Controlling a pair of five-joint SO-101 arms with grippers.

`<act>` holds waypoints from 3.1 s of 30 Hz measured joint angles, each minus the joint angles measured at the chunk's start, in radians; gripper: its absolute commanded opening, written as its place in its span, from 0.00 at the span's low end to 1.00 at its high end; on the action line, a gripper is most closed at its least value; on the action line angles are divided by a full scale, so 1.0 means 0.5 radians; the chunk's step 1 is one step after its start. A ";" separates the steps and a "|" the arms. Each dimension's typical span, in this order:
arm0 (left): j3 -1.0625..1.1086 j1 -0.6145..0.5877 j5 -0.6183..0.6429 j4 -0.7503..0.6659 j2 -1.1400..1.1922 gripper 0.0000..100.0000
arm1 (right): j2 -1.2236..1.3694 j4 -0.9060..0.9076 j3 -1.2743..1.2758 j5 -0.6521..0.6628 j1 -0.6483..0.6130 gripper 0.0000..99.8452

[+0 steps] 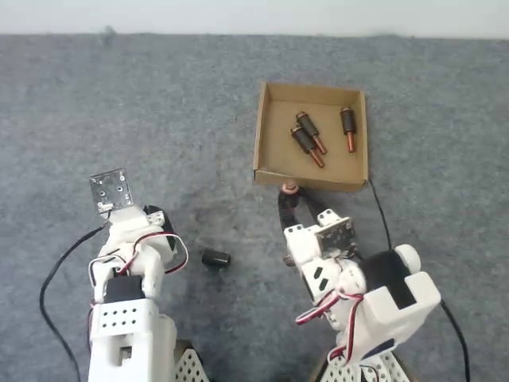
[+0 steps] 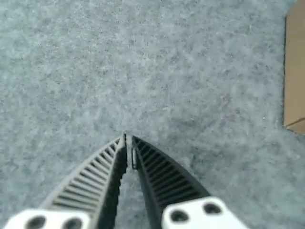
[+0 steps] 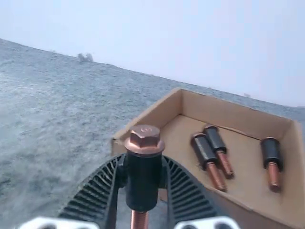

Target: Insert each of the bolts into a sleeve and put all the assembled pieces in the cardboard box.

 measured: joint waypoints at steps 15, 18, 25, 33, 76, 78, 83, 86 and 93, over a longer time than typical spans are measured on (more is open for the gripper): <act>0.000 0.000 -0.025 0.077 0.000 0.01 | 0.000 -0.009 -0.393 0.000 0.439 0.01; 0.000 0.000 -0.025 0.077 0.000 0.01 | 0.000 0.209 -0.568 0.000 0.503 0.01; 0.000 0.000 -0.025 0.077 0.000 0.01 | 0.003 0.896 -1.022 0.000 0.623 0.01; 0.000 0.000 -0.025 0.077 0.000 0.01 | 0.006 1.718 -1.452 0.000 0.629 0.01; 0.000 0.000 -0.025 0.077 0.000 0.01 | 0.473 4.072 -3.142 0.605 0.583 0.05; 0.000 0.000 -0.025 0.077 0.000 0.01 | 0.473 4.118 -3.164 0.601 0.583 0.10; 0.000 0.000 -0.025 0.077 0.000 0.01 | 0.470 4.210 -3.201 0.463 0.583 0.12; 0.000 0.000 -0.025 0.077 0.000 0.01 | 0.470 4.229 -3.207 0.420 0.583 0.12; 0.000 0.000 -0.025 0.077 0.000 0.01 | 0.439 4.425 -3.210 0.353 0.583 0.12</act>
